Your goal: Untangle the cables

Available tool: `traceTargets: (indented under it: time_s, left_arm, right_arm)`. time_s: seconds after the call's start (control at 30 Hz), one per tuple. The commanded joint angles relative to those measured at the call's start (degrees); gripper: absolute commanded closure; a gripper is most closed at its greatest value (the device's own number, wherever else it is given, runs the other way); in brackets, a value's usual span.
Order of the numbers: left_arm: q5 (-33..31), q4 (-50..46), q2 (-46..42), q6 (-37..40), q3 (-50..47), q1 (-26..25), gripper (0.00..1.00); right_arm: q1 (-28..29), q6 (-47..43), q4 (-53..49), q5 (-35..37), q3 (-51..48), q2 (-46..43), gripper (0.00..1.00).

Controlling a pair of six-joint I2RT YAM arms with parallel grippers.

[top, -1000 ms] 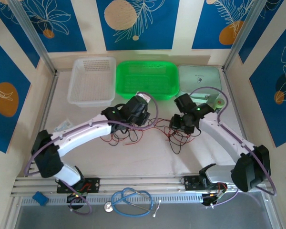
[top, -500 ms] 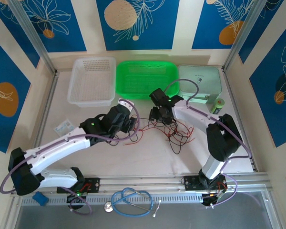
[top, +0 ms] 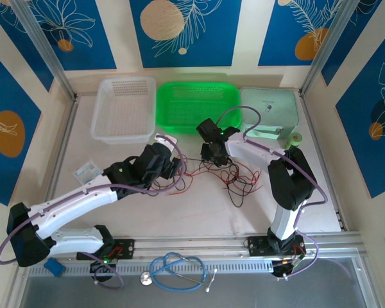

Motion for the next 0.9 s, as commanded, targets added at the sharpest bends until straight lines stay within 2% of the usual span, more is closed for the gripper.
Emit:
traceTargets:
  time_s: [0.0, 0.4, 0.63, 0.87]
  left_arm:
    - [-1.36, 0.97, -1.15, -0.46, -0.65, 0.25, 0.27]
    - [-1.22, 0.64, -3.2, -1.36, -1.79, 0.32, 0.27]
    - [0.85, 1.1, -4.4, -1.98, -2.93, 0.32, 0.26]
    - [1.7, 3.66, -4.93, -1.78, -5.27, 0.3, 0.27]
  right_arm:
    - [0.38, 0.93, -1.6, 0.88, 1.36, -0.21, 0.75]
    - [0.47, -1.31, -2.68, 1.51, 3.04, -1.22, 1.0]
    - [1.43, -3.23, -5.4, 2.76, 4.89, -6.71, 1.0]
    - [3.51, -7.07, -11.45, 5.33, 12.95, -15.15, 1.0]
